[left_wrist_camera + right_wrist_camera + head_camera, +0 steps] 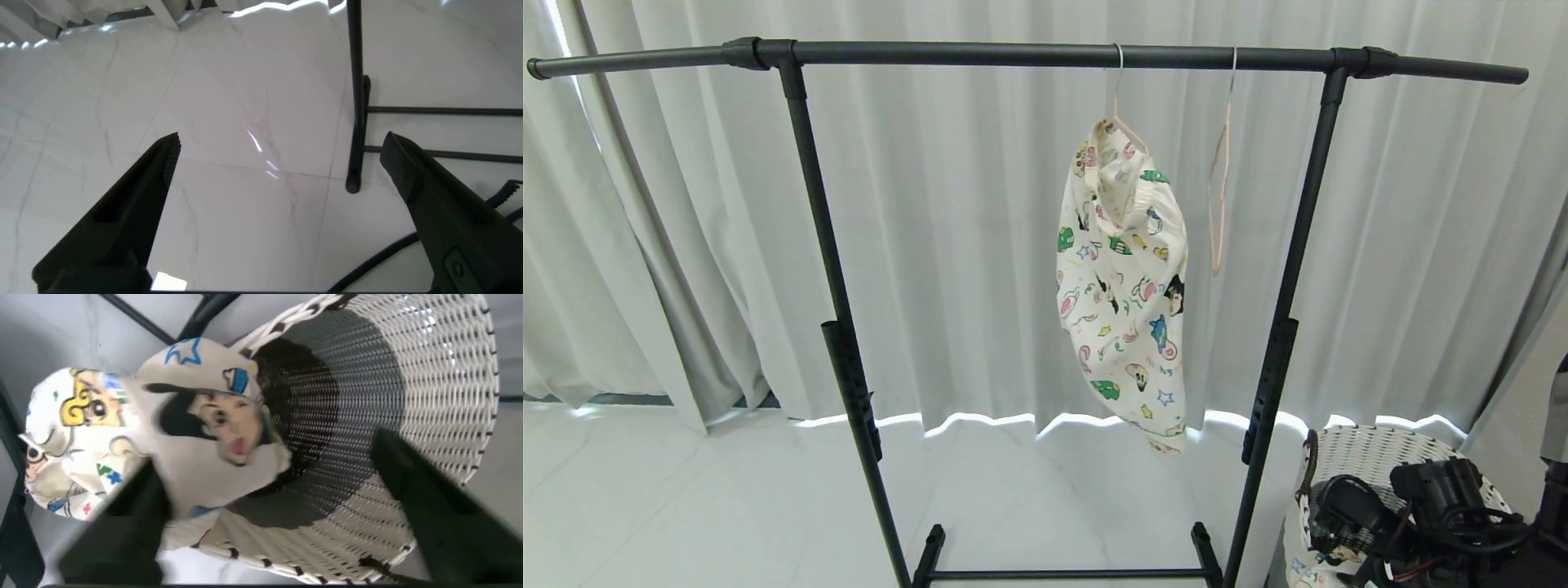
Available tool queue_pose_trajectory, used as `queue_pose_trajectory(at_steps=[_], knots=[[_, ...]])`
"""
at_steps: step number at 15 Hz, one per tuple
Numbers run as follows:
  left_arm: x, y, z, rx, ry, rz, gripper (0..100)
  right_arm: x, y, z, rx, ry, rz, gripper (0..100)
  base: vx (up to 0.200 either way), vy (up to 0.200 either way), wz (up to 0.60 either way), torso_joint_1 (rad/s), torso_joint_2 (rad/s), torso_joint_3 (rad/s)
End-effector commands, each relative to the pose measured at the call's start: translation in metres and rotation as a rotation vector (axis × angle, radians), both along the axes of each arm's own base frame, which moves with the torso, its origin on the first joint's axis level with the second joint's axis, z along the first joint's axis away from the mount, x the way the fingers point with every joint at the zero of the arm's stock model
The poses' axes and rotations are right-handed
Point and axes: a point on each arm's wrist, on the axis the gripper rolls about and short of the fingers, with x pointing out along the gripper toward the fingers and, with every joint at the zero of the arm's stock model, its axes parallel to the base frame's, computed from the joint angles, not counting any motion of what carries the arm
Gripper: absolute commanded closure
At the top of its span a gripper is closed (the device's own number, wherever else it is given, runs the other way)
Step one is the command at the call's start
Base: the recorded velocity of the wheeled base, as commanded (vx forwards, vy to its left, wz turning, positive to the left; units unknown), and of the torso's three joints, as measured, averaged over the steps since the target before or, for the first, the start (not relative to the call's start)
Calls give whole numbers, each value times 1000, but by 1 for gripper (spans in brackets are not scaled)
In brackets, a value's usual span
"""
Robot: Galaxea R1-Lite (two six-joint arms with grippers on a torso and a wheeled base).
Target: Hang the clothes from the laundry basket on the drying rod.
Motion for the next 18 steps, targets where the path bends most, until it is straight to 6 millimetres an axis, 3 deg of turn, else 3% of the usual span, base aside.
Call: queue_pose_trajectory(at_steps=[1, 7, 11, 15, 18], knots=[[0, 0, 0, 0, 0, 0, 0, -1, 0, -1, -3, 4, 0, 100, 0, 0, 0, 0, 0, 0], [-2, 0, 1, -5, -29, -7, 0, -3, 3, 20, -84, -109, -58, 100, 0, 0, 0, 0, 0, 0], [-3, 0, 1, -10, -41, -11, 0, 10, 18, 61, -44, -295, -33, 100, 0, 0, 0, 0, 0, 0], [-3, -1, 1, -10, -39, -79, 0, 7, 29, 124, -45, -256, 20, 100, 0, 0, 0, 0, 0, 0], [-2, -2, 1, -10, -36, -85, 0, -3, 44, 163, -7, -250, 62, 100, -200, 0, 0, 7, 4, -1]])
